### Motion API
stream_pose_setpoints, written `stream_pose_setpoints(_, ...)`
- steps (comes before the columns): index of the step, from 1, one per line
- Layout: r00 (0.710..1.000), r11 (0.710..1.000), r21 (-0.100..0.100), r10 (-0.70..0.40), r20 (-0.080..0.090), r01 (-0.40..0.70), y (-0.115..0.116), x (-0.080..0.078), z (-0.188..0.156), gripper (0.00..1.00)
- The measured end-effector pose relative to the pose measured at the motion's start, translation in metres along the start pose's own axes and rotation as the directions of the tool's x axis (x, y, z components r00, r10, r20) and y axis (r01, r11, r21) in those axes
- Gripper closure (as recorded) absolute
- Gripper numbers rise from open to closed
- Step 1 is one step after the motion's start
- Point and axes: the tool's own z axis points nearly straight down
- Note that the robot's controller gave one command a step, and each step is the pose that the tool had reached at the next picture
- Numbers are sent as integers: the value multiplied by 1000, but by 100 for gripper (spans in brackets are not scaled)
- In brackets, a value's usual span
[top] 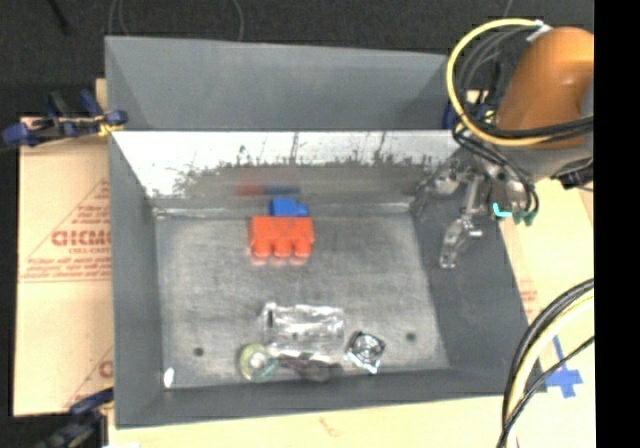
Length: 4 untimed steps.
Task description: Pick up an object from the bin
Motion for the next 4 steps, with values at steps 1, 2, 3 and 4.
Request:
stream_pose_setpoints(1, 978, 978, -4, 210, -4, -210, 62, 104, 76, 0)
stream_pose_setpoints(2, 973, 973, -2, 230, 16, -230, 114, 120, 115, 0)
stream_pose_setpoints(3, 942, 942, -5, 336, 4, -336, 194, 117, 98, 0)
stream_pose_setpoints(4, 936, 936, -3, 351, 3, -351, 183, 113, 109, 0)
